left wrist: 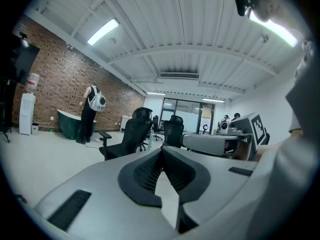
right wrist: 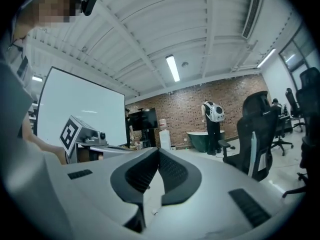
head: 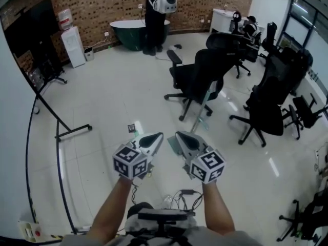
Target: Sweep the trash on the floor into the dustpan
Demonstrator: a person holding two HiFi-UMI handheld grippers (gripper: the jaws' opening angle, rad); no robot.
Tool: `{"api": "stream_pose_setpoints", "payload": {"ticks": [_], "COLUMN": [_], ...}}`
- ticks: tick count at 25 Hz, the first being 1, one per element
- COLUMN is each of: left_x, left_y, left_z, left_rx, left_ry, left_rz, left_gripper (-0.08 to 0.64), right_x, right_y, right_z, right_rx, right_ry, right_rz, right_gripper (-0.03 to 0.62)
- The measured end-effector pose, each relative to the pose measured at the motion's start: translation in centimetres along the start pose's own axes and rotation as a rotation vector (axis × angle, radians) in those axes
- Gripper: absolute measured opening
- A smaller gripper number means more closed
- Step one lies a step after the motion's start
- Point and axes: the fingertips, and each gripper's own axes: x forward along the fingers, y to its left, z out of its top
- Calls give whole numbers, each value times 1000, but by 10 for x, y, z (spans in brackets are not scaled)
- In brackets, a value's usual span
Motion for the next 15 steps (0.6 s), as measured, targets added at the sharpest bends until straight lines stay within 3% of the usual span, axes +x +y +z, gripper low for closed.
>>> {"api": "stream_pose_setpoints", "payload": {"ticks": [7,15], "left_x": [68,139], "left_y": [-18,-1], "left_z": [7,-18], "left_rx": [16,13], "left_ry": [53,129], "left_rz": [-138,-309], "left_gripper": [5,5], "right_x": [-23,-25], "right_y": [-60,-127], "right_z": [8,-12], "right_rx": [31,72], "right_ry": [-5,60], "right_rz": [-134,-347], "right_gripper": [5,5]}}
